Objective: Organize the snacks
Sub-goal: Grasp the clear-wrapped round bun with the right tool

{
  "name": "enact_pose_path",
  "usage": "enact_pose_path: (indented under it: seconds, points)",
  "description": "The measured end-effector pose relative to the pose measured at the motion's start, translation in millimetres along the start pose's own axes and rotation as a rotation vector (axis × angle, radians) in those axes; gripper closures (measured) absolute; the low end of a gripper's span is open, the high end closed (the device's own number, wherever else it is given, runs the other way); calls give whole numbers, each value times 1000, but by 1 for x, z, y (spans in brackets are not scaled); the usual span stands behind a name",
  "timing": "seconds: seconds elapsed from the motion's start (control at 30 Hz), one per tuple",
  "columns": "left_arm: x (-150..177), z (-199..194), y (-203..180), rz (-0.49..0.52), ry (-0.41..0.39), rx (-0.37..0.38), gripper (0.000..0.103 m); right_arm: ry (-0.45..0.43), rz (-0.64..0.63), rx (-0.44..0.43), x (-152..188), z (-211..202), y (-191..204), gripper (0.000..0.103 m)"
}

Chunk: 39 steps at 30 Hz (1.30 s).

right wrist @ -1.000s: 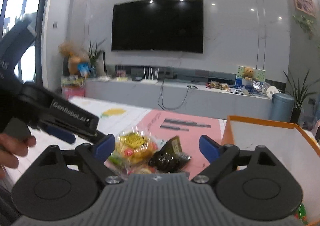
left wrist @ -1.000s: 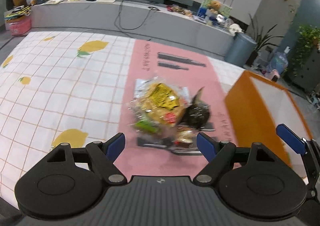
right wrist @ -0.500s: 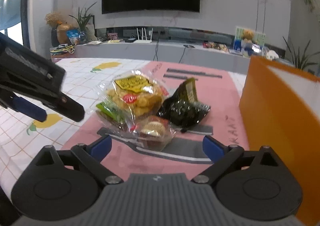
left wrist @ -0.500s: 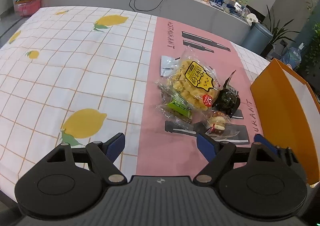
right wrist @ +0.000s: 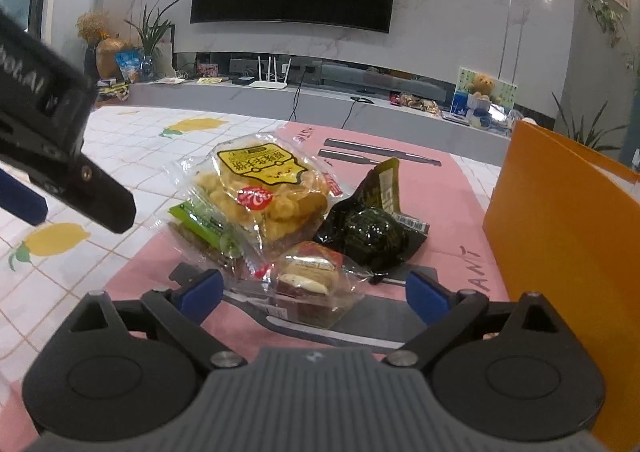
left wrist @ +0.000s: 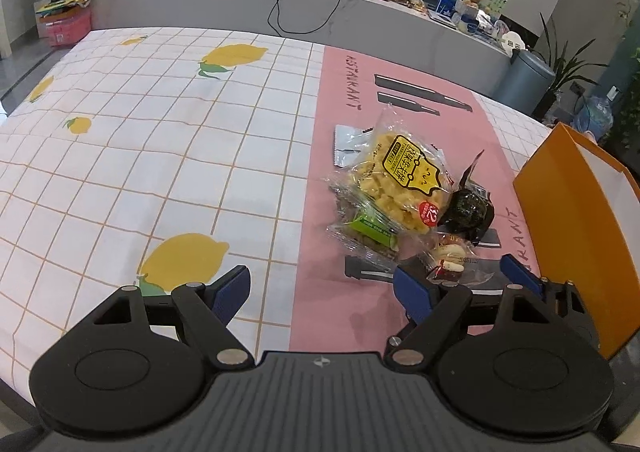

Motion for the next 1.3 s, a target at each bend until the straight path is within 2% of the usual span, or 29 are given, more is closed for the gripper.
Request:
enact_pose_path:
  seconds: [0.1,0.17,0.23,0.3,0.4,0.6,0.77,0.87,0.97,1.1,1.23,1.3]
  points:
    - [0,2,0,-1,7,1,8,26,25,-9,-2,5,-1,16]
    - [2,3,-1,8,10,-6,8,41,45,15,-2,8,-4,23]
    - [3,4,-4,28,8,-25,8,38,58,14,-4,10,-5,38]
    - [5,3,-6,49,1,-38,8,40,54,15,-5,11,-5,38]
    - [5,3,-8,68,-7,-49,8,19,56,15,-4,7,-6,44]
    - [6,4,-7,72,3,-50,8,32,17,24,7,-8,-9,44]
    - [6,3,-6,80,-5,-65,8,80,91,11,13,-24,-20,43]
    - [6,3,-2,53,3,-63,8,80,63,21,13,-24,-19,38]
    - [5,1,1,36,5,-55,8,76,46,38,9,-19,-20,21]
    - [2,0,4,23,2,-56,8,65,64,10,4,-15,-22,13]
    - [2,2,5,3,15,-48,8,77,38,15,6,-7,-19,14]
    - [3,3,5,1,21,-44,8,78,25,31,7,-5,-18,18]
Point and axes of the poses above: each gripper's, at about its wrist camera, not at the fingertips, and z roughly the way its jaws point, y to its left, x to its underside, the point moved 5 cm from there along z, roughly the way its jaws point, and after that the axes turned 3 degrees about -z, right-handed, at the moved point
